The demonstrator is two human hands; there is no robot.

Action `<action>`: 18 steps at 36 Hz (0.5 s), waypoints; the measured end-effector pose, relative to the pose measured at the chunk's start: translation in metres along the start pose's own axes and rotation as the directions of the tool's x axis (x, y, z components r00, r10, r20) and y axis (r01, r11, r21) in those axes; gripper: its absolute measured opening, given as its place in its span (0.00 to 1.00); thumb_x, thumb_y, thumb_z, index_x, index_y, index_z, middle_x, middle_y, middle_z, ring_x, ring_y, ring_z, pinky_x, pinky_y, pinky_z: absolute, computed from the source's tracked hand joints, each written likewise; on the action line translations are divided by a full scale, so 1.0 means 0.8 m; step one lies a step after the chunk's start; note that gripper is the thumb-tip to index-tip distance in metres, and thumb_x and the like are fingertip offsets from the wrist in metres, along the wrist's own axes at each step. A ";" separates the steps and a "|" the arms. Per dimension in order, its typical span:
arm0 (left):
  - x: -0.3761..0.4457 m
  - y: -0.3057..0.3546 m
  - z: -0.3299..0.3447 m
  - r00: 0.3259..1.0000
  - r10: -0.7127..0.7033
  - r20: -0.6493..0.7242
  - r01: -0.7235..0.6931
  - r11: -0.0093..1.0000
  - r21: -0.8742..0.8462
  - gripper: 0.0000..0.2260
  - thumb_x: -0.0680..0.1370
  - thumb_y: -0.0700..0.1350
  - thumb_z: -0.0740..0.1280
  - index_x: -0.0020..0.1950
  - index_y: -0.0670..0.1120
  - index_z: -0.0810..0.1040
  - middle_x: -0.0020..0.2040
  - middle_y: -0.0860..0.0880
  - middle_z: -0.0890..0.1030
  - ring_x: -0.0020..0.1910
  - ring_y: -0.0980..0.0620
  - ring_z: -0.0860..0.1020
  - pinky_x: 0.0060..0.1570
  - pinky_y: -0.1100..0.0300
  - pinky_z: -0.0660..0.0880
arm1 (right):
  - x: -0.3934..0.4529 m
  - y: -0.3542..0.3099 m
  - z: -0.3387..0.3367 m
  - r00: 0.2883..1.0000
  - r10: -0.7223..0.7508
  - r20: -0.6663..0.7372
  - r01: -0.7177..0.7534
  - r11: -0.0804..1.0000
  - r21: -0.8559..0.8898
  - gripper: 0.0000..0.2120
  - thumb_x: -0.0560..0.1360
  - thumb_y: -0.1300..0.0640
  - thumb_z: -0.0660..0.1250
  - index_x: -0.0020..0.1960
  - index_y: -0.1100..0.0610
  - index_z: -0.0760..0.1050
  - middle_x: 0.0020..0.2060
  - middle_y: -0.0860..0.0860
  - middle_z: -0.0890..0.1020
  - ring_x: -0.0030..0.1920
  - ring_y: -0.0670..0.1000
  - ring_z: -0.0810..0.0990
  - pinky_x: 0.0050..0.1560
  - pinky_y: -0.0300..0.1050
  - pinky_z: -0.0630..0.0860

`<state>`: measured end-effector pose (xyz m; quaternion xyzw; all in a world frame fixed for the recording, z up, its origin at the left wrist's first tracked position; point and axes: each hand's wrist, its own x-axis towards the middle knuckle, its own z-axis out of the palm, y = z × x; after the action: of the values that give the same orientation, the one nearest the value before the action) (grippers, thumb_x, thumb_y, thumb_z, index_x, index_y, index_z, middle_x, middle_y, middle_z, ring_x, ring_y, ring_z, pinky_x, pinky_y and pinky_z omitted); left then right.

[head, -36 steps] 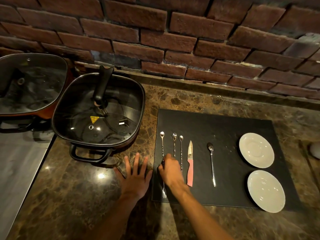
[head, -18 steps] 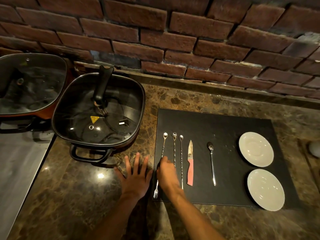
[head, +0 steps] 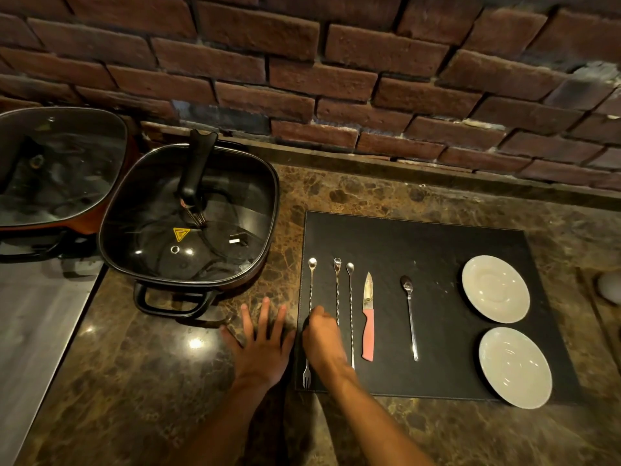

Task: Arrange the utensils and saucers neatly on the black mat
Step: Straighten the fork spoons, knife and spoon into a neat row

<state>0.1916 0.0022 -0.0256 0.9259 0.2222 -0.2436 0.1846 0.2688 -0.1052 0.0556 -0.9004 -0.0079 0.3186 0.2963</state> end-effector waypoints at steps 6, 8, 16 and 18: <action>0.000 -0.001 0.000 1.000 -0.003 0.004 0.003 1.000 0.003 0.27 0.73 0.69 0.30 0.70 0.71 0.22 0.72 0.60 0.18 0.70 0.45 0.16 0.63 0.26 0.23 | -0.002 0.000 -0.003 1.000 -0.023 -0.007 0.023 0.998 -0.059 0.11 0.76 0.66 0.56 0.57 0.62 0.70 0.53 0.61 0.80 0.52 0.61 0.80 0.45 0.48 0.73; -0.001 0.000 -0.001 1.000 -0.001 0.005 0.001 1.000 -0.001 0.27 0.73 0.69 0.30 0.70 0.71 0.22 0.72 0.60 0.18 0.69 0.45 0.15 0.63 0.27 0.23 | -0.003 -0.001 -0.007 0.999 -0.044 -0.009 0.042 0.993 -0.114 0.11 0.75 0.64 0.58 0.57 0.63 0.70 0.52 0.62 0.81 0.52 0.63 0.80 0.48 0.52 0.76; -0.003 0.001 -0.006 1.000 0.014 0.013 -0.014 1.000 -0.013 0.26 0.73 0.69 0.29 0.68 0.71 0.20 0.71 0.59 0.17 0.71 0.44 0.18 0.64 0.26 0.25 | -0.001 0.023 -0.039 0.980 -0.131 -0.150 0.076 0.943 -0.324 0.12 0.77 0.63 0.60 0.60 0.63 0.69 0.57 0.60 0.75 0.54 0.61 0.79 0.55 0.54 0.77; -0.004 0.002 -0.007 1.000 0.015 0.015 -0.015 1.000 -0.011 0.26 0.73 0.69 0.29 0.68 0.71 0.20 0.71 0.59 0.17 0.71 0.44 0.18 0.64 0.26 0.25 | -0.001 0.031 -0.042 0.983 -0.110 -0.148 0.051 0.932 -0.359 0.14 0.77 0.65 0.60 0.62 0.63 0.68 0.59 0.60 0.73 0.57 0.61 0.76 0.55 0.53 0.76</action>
<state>0.1916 0.0024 -0.0193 0.9246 0.2151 -0.2479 0.1933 0.2833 -0.1438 0.0634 -0.9611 -0.0774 0.2237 0.1422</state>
